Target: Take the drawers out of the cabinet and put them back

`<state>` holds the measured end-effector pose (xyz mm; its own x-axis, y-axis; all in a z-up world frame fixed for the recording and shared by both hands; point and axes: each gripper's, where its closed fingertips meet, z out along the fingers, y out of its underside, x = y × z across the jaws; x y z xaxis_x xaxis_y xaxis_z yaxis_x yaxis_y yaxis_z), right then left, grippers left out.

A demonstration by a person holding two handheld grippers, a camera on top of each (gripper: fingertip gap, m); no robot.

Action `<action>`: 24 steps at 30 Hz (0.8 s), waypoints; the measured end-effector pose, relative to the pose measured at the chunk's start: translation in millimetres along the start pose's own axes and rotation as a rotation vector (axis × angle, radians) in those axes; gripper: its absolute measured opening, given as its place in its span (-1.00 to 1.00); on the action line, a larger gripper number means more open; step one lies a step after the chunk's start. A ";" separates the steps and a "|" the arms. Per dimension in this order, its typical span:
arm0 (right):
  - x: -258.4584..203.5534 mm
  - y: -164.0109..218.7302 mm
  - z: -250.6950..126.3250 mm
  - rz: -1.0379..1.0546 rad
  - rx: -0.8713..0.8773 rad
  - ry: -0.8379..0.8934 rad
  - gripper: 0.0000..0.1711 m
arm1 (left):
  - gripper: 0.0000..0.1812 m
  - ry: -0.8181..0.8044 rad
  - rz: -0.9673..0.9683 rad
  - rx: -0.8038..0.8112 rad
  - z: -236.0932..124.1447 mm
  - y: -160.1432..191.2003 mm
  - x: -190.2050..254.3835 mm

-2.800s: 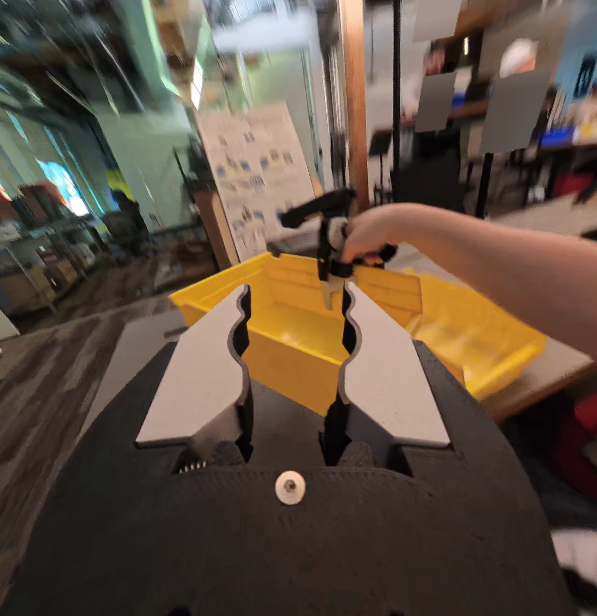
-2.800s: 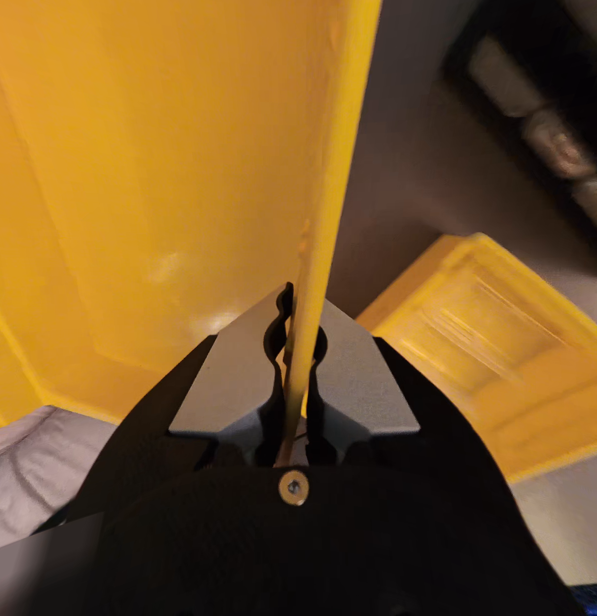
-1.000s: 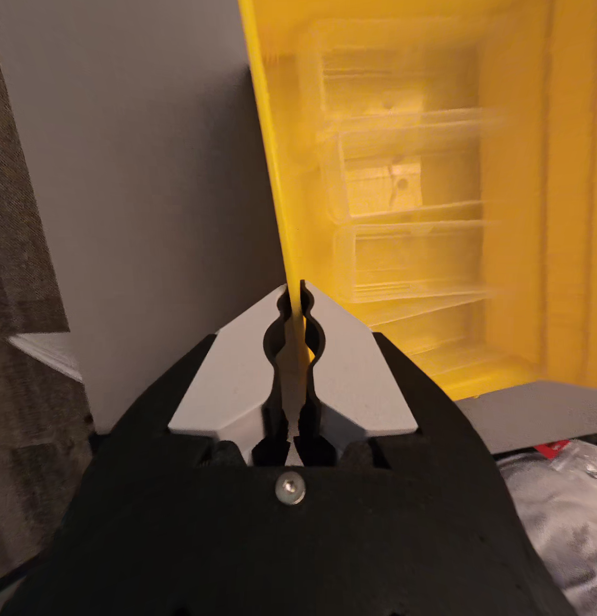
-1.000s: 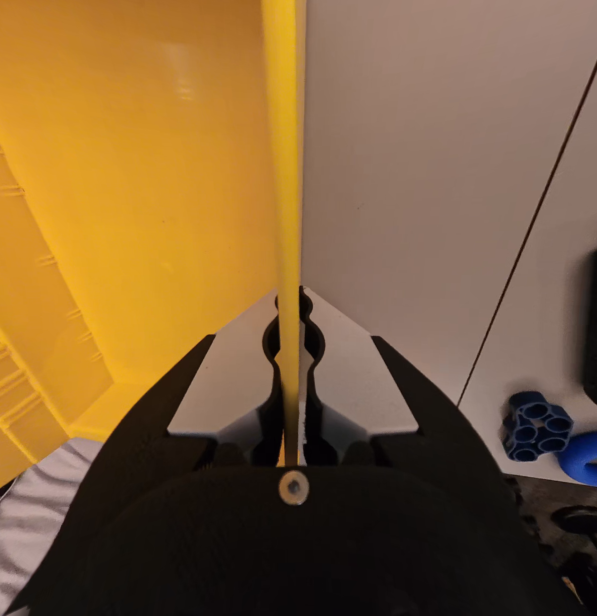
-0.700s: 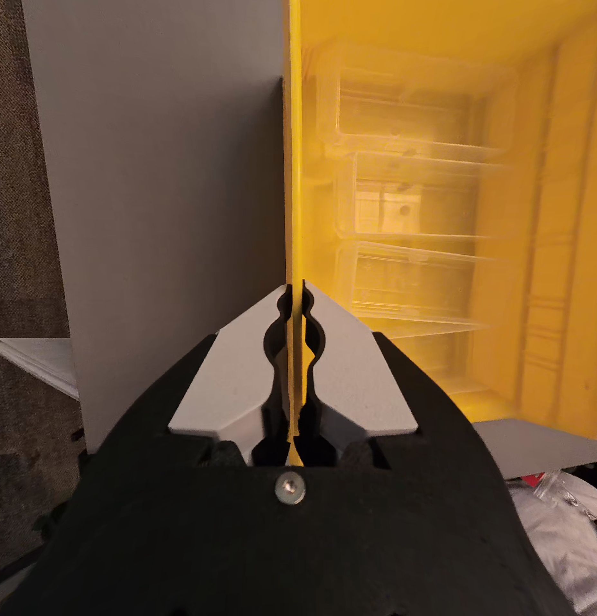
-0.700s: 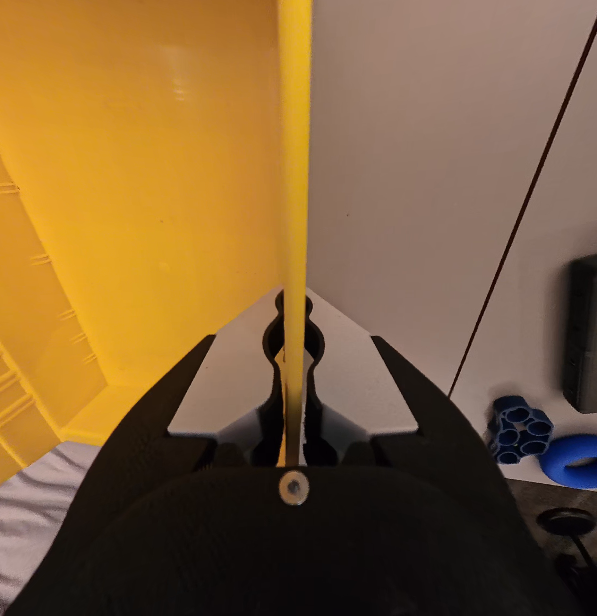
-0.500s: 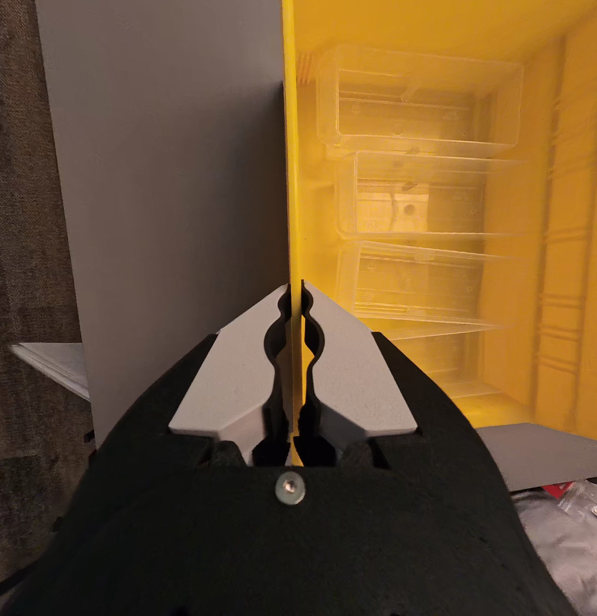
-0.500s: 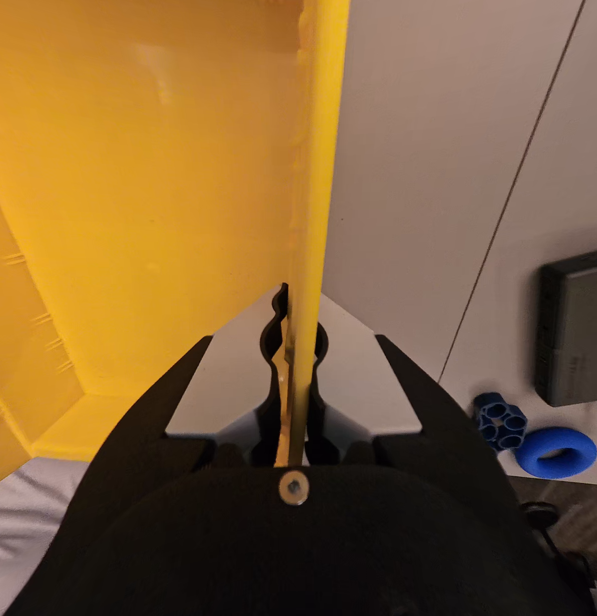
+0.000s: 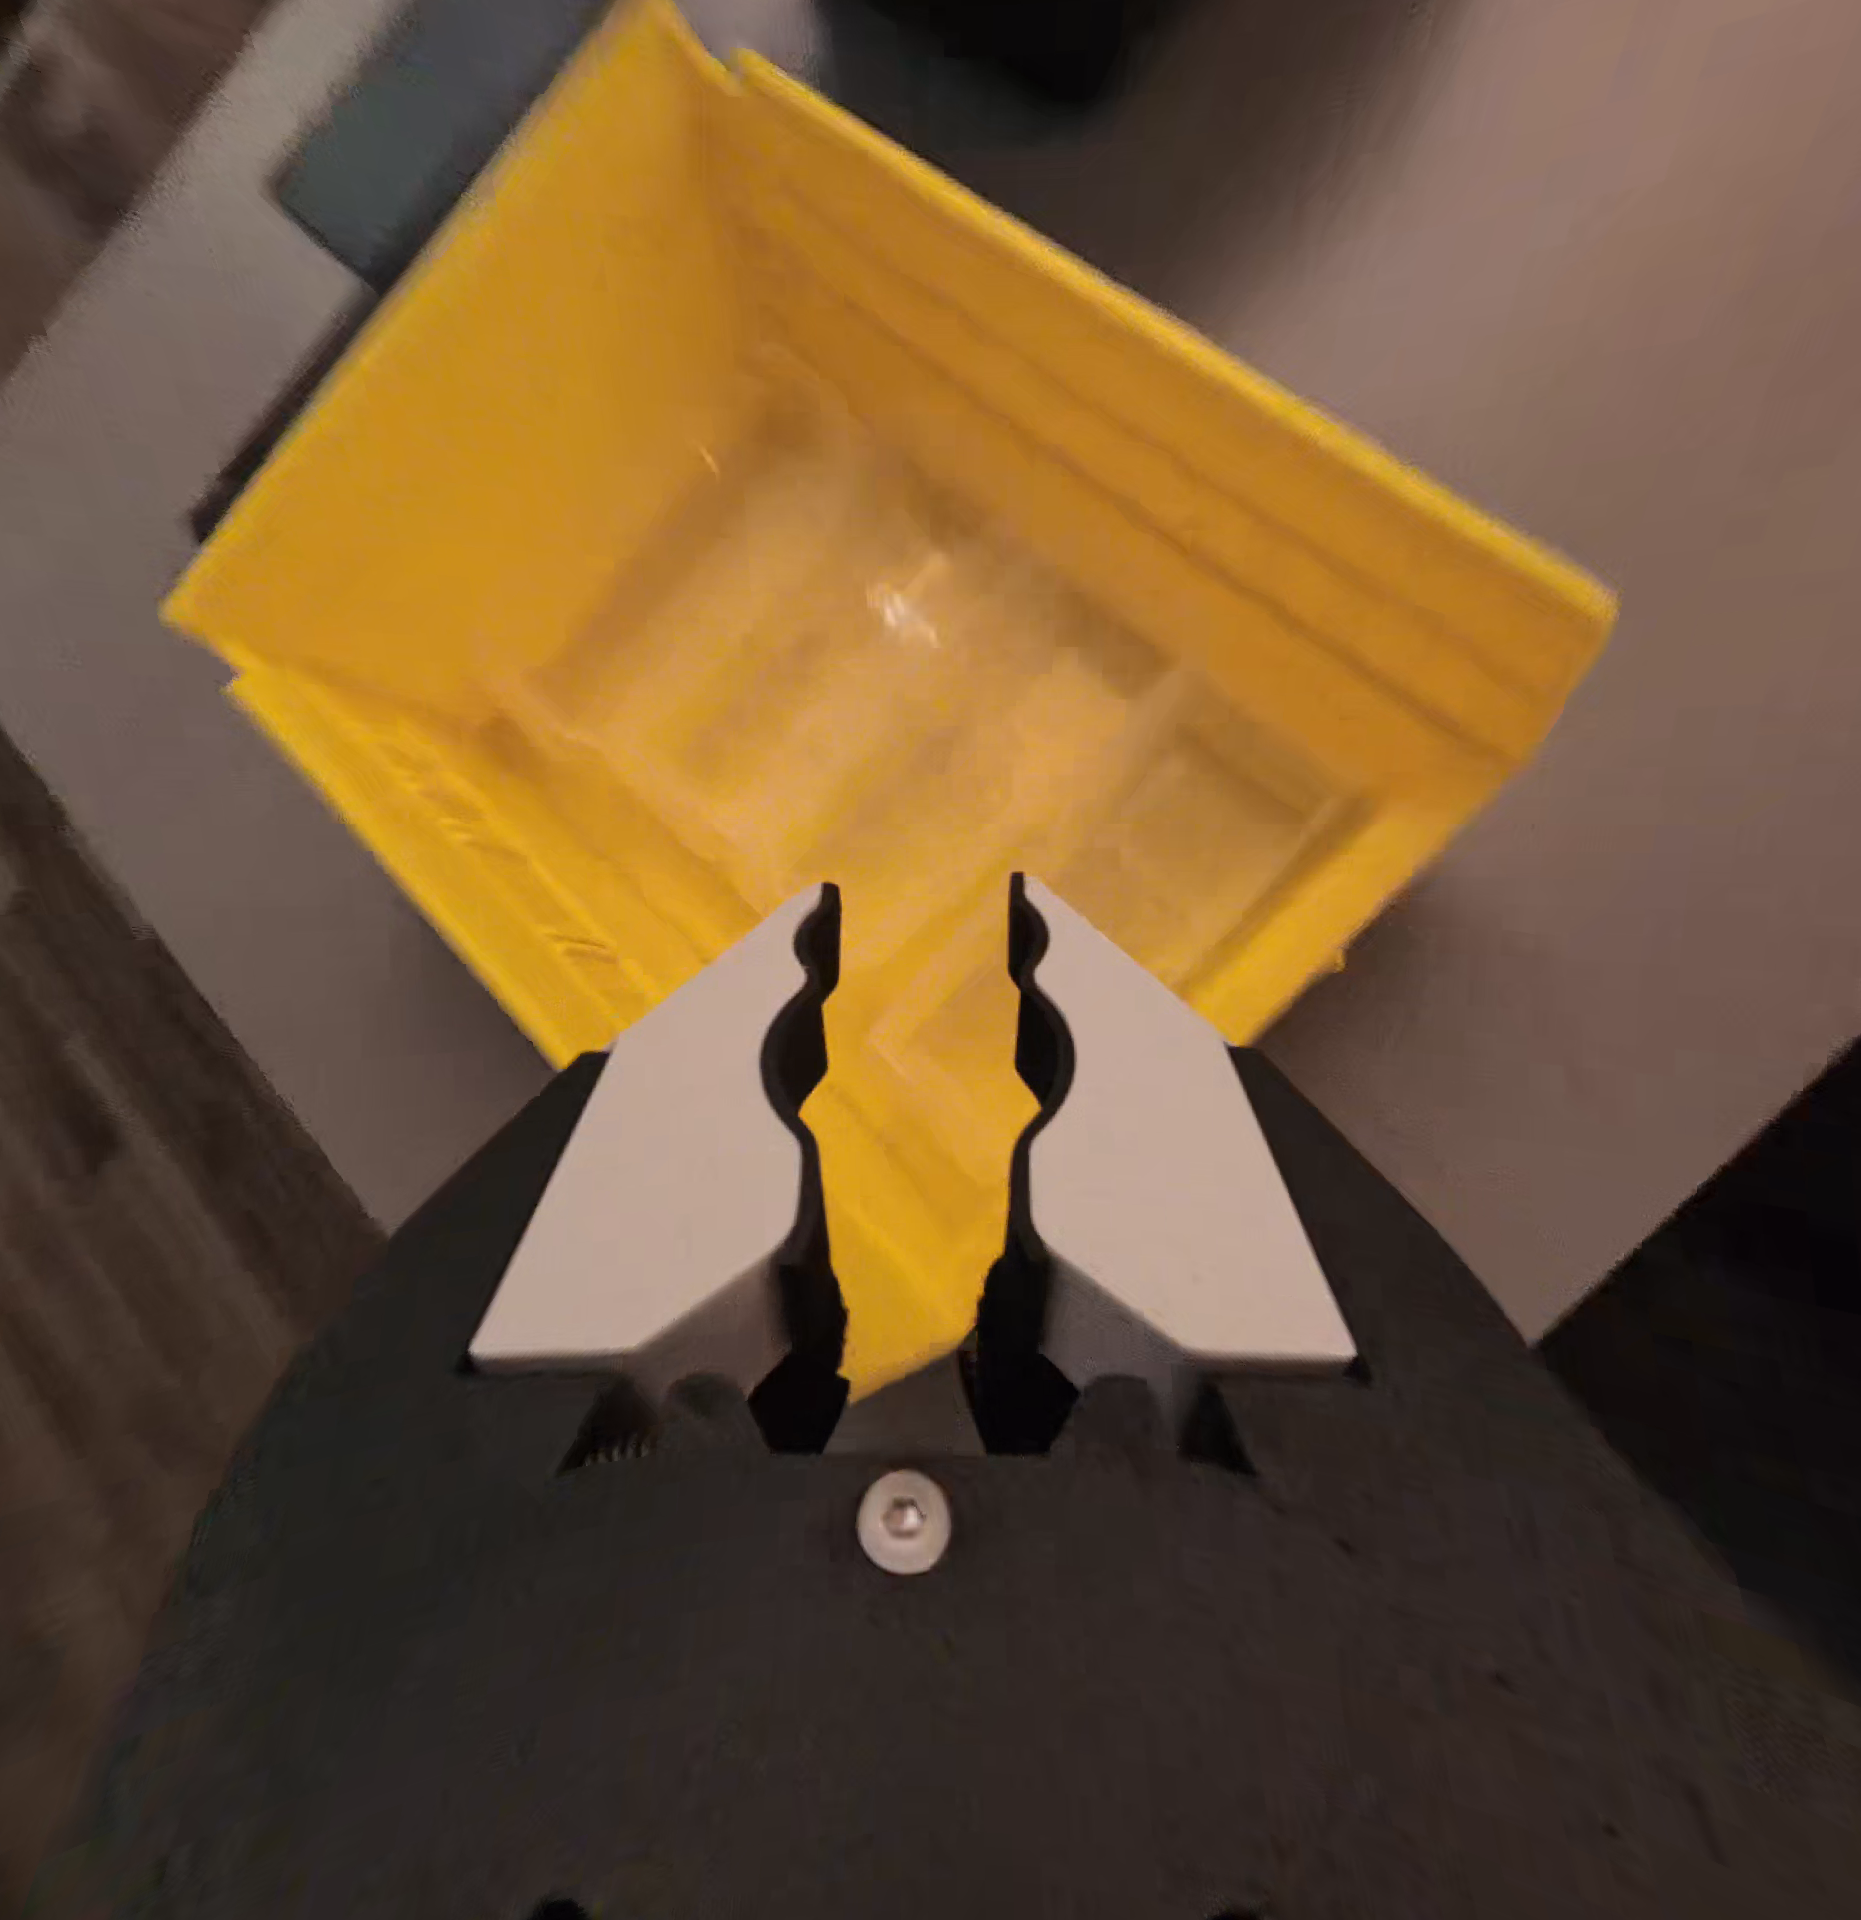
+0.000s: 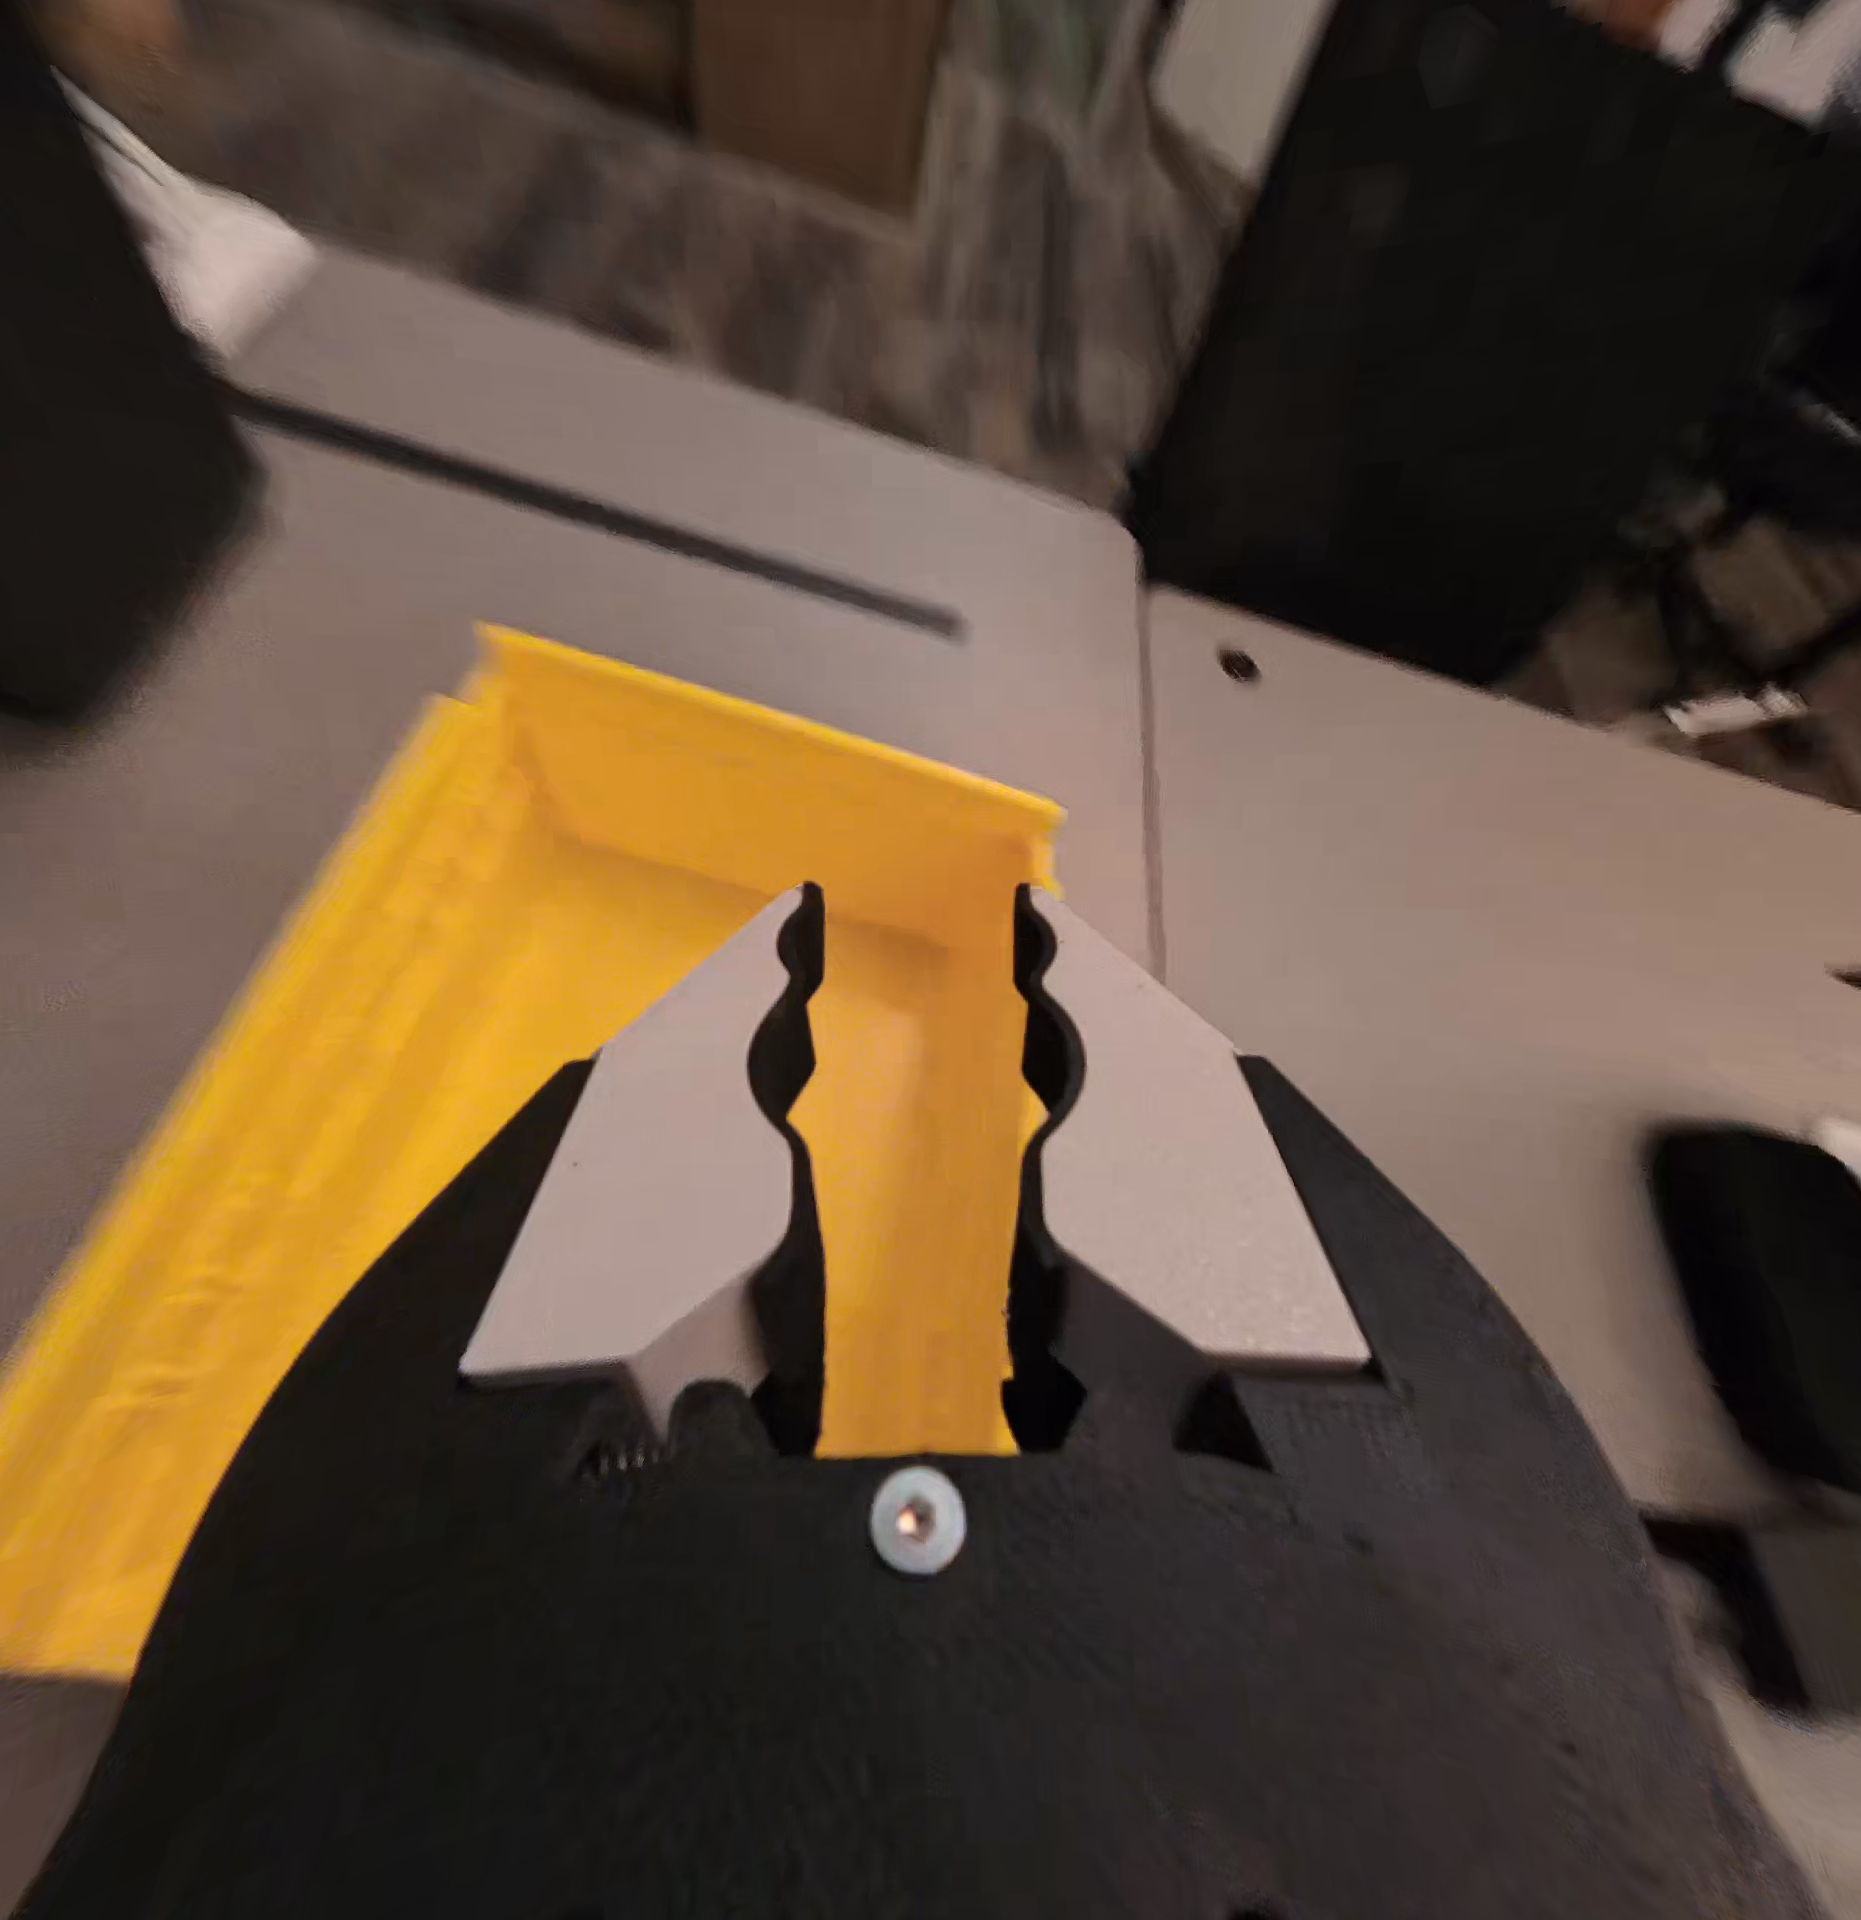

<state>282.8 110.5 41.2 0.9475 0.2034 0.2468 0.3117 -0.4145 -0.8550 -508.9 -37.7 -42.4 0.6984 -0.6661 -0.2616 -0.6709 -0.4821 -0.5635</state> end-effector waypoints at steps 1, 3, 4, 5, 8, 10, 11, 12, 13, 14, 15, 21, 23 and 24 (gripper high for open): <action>-19.4 -10.6 -12.6 0.015 0.067 -0.056 -0.59 | -0.71 0.007 0.069 -0.052 4.9 5.6 4.9; -53.6 -26.5 -39.1 0.032 0.189 -0.134 -0.59 | -0.70 0.033 0.149 -0.161 13.8 18.1 7.5; -69.6 -32.9 -53.1 0.034 0.243 -0.166 -0.59 | -0.69 0.047 0.164 -0.236 18.0 26.9 5.7; -84.4 -38.2 -67.4 0.034 0.292 -0.193 -0.59 | -0.68 0.067 0.175 -0.307 22.1 35.4 4.9; -119.3 -46.5 -107.4 0.023 0.393 -0.252 -0.59 | -0.65 0.095 0.236 -0.446 33.8 51.6 -0.2; -134.7 -45.7 -128.2 0.013 0.421 -0.282 -0.59 | -0.62 0.075 0.267 -0.506 40.2 58.5 -9.2; -140.4 -42.9 -135.5 0.011 0.418 -0.298 -0.59 | -0.58 0.077 0.274 -0.521 43.2 60.6 -10.9; -143.4 -39.6 -141.3 0.013 0.413 -0.305 -0.60 | -0.58 0.090 0.272 -0.530 46.1 62.4 -10.1; -143.9 -36.6 -146.2 0.019 0.413 -0.305 -0.60 | -0.58 0.101 0.266 -0.542 48.8 64.7 -9.1; -143.5 -33.7 -150.6 0.029 0.416 -0.306 -0.60 | -0.59 0.105 0.264 -0.560 51.5 67.8 -8.7; -142.4 -30.5 -154.5 0.042 0.419 -0.309 -0.60 | -0.59 0.103 0.269 -0.581 54.0 71.5 -8.8; -127.1 -2.5 -156.6 0.141 0.388 -0.305 -0.60 | -0.81 0.109 0.325 -0.686 67.6 90.1 -7.6; -126.7 6.6 -155.8 0.176 0.378 -0.326 -0.60 | -0.88 0.104 0.339 -0.684 63.1 86.5 -8.9; -127.0 11.3 -155.0 0.190 0.369 -0.335 -0.60 | -0.92 0.093 0.353 -0.681 58.3 83.0 -10.8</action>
<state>177.1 -57.5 70.9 0.8913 0.4520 -0.0353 0.0342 -0.1446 -0.9889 -557.6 -37.4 -132.0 0.4109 -0.8762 -0.2520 -0.8764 -0.4557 0.1557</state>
